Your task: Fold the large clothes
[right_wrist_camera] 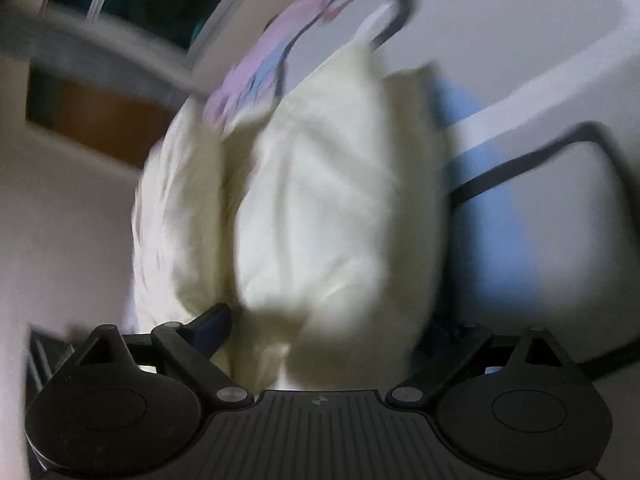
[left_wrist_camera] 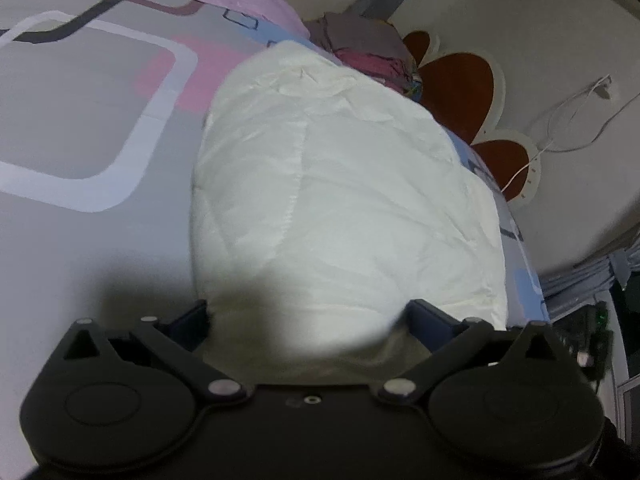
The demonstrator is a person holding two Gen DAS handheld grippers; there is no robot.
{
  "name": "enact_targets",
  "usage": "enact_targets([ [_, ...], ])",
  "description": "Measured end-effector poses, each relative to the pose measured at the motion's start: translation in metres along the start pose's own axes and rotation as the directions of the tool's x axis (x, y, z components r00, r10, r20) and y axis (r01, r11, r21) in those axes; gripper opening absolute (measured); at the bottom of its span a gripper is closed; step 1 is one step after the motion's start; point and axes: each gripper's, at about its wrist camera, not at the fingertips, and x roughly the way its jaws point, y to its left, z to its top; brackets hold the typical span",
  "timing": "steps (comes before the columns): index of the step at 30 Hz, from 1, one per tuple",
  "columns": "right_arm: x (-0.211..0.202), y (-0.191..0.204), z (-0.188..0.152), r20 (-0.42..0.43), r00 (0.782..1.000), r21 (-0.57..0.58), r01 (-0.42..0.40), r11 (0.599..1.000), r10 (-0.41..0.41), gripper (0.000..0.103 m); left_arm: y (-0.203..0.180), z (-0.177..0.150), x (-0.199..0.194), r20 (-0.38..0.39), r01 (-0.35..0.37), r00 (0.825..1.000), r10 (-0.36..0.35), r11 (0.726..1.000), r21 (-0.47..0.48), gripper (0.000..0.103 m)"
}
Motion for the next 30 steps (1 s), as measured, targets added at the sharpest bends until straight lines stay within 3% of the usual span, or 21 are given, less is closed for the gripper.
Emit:
enact_targets([
  [2, 0.006, 0.004, 0.0, -0.01, 1.0, 0.021, -0.01, 1.0, 0.011, 0.08, -0.003, 0.001, 0.003, -0.004, -0.011, 1.0, 0.011, 1.0, 0.011, 0.103],
  [16, 0.006, 0.031, -0.016, 0.047, 0.999, 0.039, 0.021, 0.999, -0.023, 0.069, -0.001, 0.007, -0.015, -0.003, 0.029, 1.0, -0.029, 0.985, 0.169, 0.081],
  [23, 0.011, 0.08, -0.015, 0.101, 0.995, -0.003, 0.022, 1.0, -0.021, 0.065, -0.007, 0.026, -0.04, 0.035, 0.034, 0.998, -0.044, 0.967, 0.251, 0.08],
  [30, 0.068, 0.163, 0.004, 0.103, 0.993, -0.114, -0.04, 0.993, 0.052, 0.065, 0.034, 0.063, -0.088, 0.12, -0.016, 0.993, -0.018, 0.962, 0.274, 0.078],
])
